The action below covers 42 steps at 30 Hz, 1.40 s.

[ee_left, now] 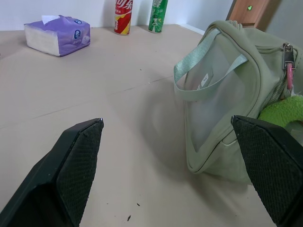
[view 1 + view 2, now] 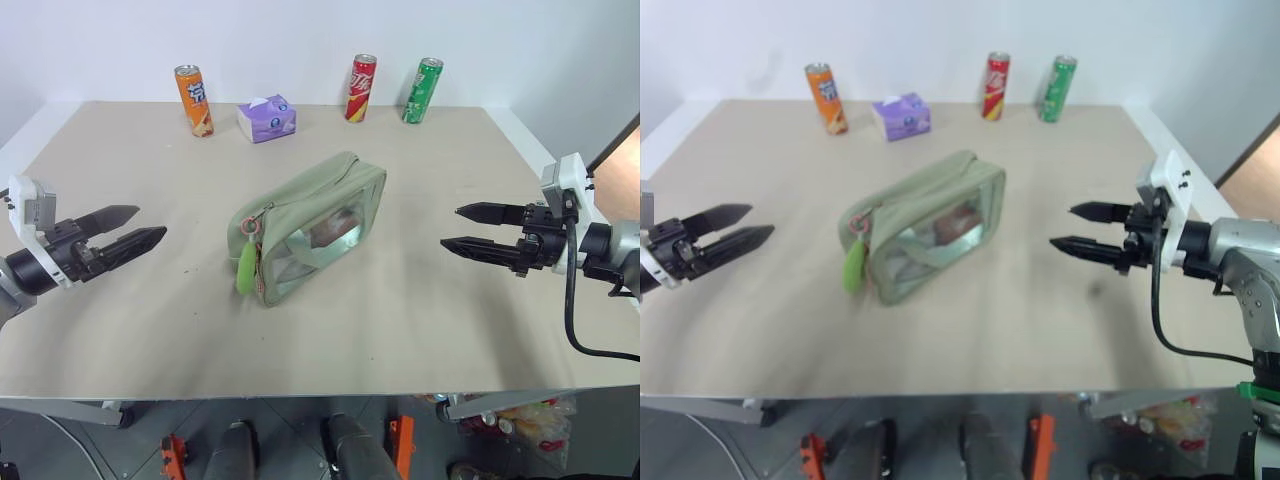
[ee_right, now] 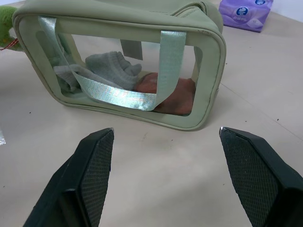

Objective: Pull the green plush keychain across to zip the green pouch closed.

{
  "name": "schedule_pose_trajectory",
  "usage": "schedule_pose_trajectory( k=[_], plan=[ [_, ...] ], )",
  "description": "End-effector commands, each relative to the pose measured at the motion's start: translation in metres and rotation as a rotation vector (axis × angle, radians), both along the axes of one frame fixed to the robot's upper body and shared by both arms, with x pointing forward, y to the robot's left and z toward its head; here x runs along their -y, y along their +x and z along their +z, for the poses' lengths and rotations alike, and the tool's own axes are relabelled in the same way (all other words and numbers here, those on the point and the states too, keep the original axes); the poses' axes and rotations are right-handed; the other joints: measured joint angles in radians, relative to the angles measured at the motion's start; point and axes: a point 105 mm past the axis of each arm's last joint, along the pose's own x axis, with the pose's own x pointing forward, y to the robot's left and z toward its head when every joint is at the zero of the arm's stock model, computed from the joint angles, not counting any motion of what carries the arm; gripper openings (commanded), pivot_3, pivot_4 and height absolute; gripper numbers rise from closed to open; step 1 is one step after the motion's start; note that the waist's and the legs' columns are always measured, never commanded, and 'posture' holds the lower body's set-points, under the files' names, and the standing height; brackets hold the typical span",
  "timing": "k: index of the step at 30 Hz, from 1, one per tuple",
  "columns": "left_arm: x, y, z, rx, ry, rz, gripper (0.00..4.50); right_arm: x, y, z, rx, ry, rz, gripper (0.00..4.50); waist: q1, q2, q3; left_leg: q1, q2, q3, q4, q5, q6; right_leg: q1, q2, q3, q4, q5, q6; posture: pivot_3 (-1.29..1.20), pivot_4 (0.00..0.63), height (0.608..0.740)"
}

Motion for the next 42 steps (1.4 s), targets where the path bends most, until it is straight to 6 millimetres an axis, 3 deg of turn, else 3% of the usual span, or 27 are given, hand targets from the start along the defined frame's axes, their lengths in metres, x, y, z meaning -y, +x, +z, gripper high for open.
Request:
schedule_pose_trajectory(
  k=[1,8,11,14,18,21,27,32,42],
  plan=[
    [0.000,-0.001,0.008,0.041,0.057,0.002,4.47,-0.005,0.000,0.017,0.076,-0.044,0.028,3.67,-0.001,0.000,0.000,0.000,0.000,0.000,0.000,0.000,0.000,0.000,0.000,0.000,0.000,0.000,0.000,0.00,0.150,0.740],
    [0.029,-0.005,0.031,0.091,0.122,-0.146,4.47,-0.046,0.011,0.052,0.265,-0.266,0.229,3.67,-0.007,0.002,0.001,0.001,0.003,0.003,0.001,0.000,0.000,-0.001,0.000,-0.001,0.000,0.003,-0.002,0.00,0.150,0.740],
    [0.050,-0.021,0.044,0.117,0.170,-0.282,4.47,-0.061,0.010,0.065,0.322,-0.345,0.346,3.67,-0.005,0.001,0.001,0.000,0.003,0.004,0.001,0.000,0.000,-0.001,0.000,-0.001,0.000,0.003,-0.002,0.00,0.150,0.740],
    [0.054,-0.029,0.052,0.139,0.214,-0.327,4.47,-0.070,0.012,0.071,0.350,-0.395,0.427,3.67,-0.005,0.002,0.001,0.000,0.003,0.006,0.000,0.000,-0.001,-0.002,-0.001,0.000,-0.001,0.002,-0.002,0.00,0.150,0.740],
    [0.063,-0.042,0.080,0.213,0.223,-0.399,4.47,-0.085,0.017,0.077,0.371,-0.460,0.538,3.67,-0.009,0.002,0.001,0.000,0.004,0.006,-0.002,-0.001,-0.001,-0.003,0.001,0.000,0.001,0.000,-0.002,0.00,0.150,0.740],
    [0.080,-0.056,0.096,0.269,0.218,-0.486,4.47,-0.102,0.025,0.075,0.380,-0.511,0.632,3.67,-0.010,0.002,0.001,0.001,0.005,0.005,-0.002,-0.001,-0.001,-0.003,0.001,-0.001,0.001,0.000,-0.002,0.00,0.150,0.740],
    [0.093,-0.060,0.088,0.256,0.206,-0.519,4.47,-0.131,0.049,0.069,0.430,-0.557,0.647,3.67,-0.014,0.002,0.001,0.000,0.004,0.005,-0.001,-0.001,-0.001,-0.003,0.001,-0.001,0.001,0.001,-0.001,0.00,0.150,0.740],
    [0.095,-0.059,0.080,0.234,0.201,-0.523,4.47,-0.151,0.049,0.061,0.444,-0.575,0.724,3.67,-0.014,0.002,0.001,0.000,0.004,0.004,-0.002,-0.001,-0.001,-0.003,0.001,-0.001,0.002,0.002,0.001,0.00,0.150,0.740],
    [0.093,-0.055,0.077,0.232,0.192,-0.503,4.47,-0.156,0.048,0.040,0.375,-0.601,0.783,3.67,-0.013,0.002,0.001,0.000,0.004,0.002,-0.001,-0.001,-0.001,-0.002,0.001,-0.003,0.002,0.002,0.001,0.00,0.150,0.740]
  ],
)
